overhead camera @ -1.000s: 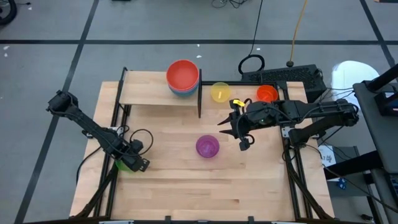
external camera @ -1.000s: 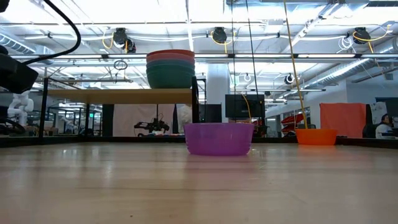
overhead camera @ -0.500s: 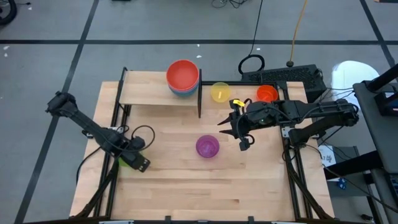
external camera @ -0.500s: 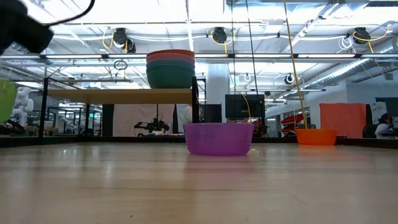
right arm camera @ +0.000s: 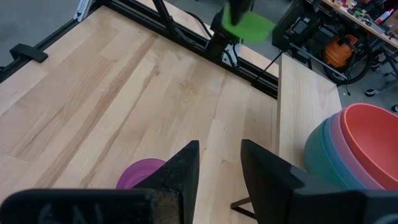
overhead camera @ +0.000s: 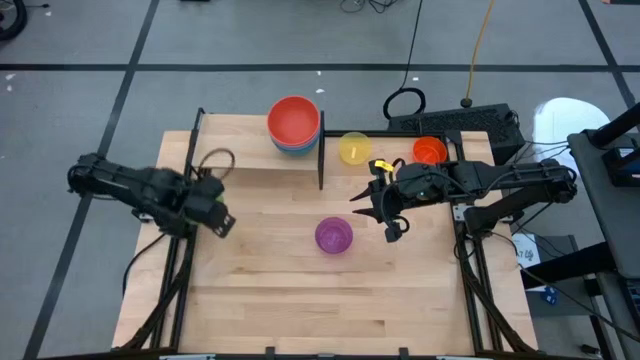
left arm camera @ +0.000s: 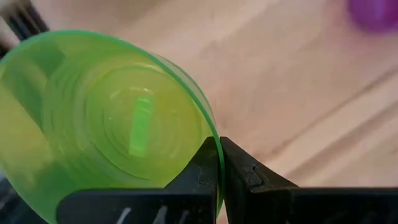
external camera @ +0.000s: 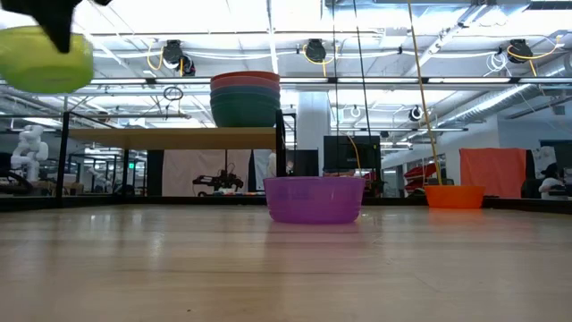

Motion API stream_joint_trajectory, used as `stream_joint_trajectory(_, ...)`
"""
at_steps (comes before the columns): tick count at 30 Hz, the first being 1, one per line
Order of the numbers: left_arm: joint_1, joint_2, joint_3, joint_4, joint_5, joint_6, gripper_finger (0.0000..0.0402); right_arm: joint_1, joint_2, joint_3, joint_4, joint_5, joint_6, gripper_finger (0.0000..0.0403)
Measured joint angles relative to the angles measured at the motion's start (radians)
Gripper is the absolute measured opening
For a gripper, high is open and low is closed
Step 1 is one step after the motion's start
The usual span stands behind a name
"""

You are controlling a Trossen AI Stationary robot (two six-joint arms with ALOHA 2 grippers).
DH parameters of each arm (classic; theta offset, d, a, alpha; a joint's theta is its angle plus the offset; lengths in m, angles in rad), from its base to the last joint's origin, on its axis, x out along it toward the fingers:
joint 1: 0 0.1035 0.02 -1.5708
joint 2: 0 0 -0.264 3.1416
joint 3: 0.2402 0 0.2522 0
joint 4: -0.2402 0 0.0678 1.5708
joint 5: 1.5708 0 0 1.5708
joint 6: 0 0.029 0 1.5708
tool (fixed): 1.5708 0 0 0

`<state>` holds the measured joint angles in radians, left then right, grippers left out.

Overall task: Place and stack bowls onto a shelf
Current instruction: Put the green bowl on the shelf

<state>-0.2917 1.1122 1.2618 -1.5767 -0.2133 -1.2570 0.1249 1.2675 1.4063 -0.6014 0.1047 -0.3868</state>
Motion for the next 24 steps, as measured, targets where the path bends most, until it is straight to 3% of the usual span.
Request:
stream_joint_trajectory(8,0.308,0.012,0.099,0.008,-0.031,0.358,0.0003,0.0,0.0,0.0,0.0,0.0,-0.026,0.0114)
stream_joint_trajectory(14,0.54,0.024,0.109,0.05,-0.027,0.602,0.0003,0.0,0.0,0.0,0.0,0.0,-0.027,0.0114)
stream_joint_trajectory(24,0.839,0.146,0.109,0.207,0.038,0.95,0.0003,0.0,0.0,0.0,0.0,0.0,-0.027,0.0114)
